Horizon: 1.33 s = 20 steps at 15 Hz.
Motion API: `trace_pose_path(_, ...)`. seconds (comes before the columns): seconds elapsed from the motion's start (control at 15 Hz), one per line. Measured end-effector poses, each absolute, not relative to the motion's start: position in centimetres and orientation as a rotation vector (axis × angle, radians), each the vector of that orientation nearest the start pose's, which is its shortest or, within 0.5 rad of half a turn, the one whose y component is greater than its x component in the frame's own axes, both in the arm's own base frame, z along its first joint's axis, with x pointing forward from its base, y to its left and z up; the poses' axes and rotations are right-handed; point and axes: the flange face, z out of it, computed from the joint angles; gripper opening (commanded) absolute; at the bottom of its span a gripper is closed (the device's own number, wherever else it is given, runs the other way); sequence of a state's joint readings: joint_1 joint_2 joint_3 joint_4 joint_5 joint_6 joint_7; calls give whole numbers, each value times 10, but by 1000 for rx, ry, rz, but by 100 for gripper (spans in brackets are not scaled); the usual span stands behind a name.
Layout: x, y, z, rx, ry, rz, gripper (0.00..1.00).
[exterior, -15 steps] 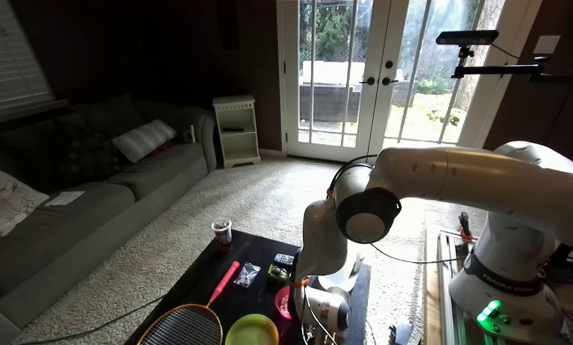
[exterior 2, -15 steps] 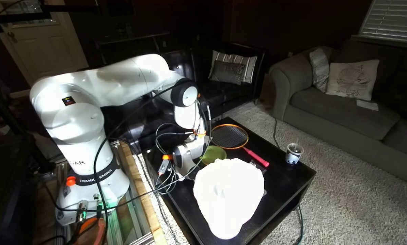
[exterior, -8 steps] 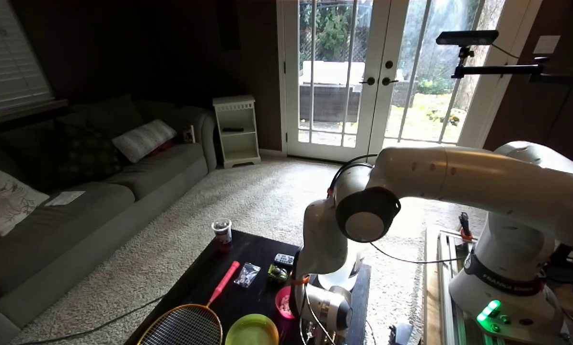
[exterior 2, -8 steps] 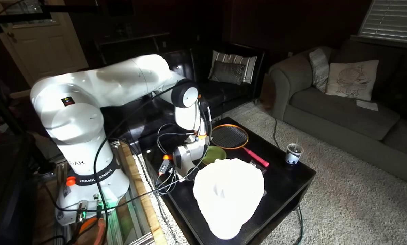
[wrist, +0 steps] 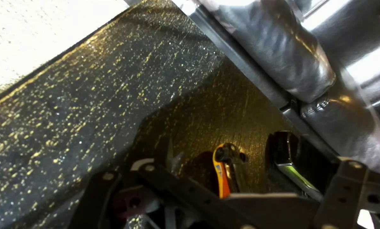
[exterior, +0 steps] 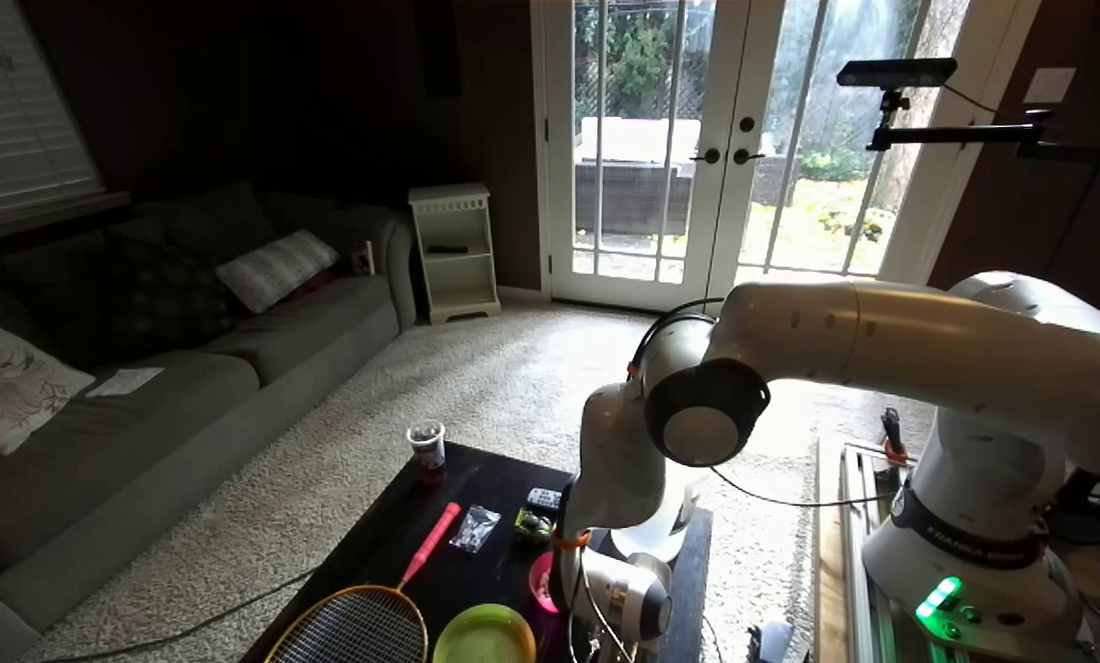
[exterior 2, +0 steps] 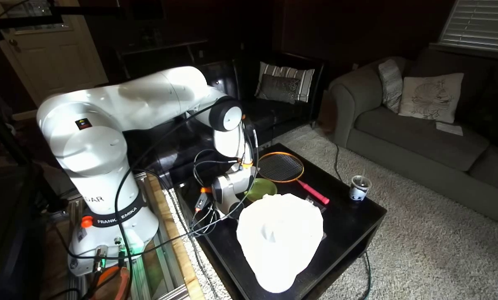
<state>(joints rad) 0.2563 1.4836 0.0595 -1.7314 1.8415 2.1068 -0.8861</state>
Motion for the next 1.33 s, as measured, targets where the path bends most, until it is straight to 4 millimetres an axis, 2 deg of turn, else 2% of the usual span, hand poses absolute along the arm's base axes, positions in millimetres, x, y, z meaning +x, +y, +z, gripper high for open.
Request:
trace_pose_path(0.33, 354, 191, -237, -1987, 777, 506, 99)
trace_pose_path(0.4, 355, 195, -237, -2003, 784, 512, 92)
trace_pose_path(0.47, 358, 200, -236, -2023, 798, 519, 74)
trace_pose_path(0.87, 377, 222, -234, -2125, 904, 601, 34)
trace_pose_path(1.13, 382, 226, -233, -2184, 925, 650, 5)
trace_pose_path(1.2, 382, 226, -233, -2195, 926, 660, 0)
trace_pose_path(1.33, 384, 227, -232, -2208, 924, 666, 1)
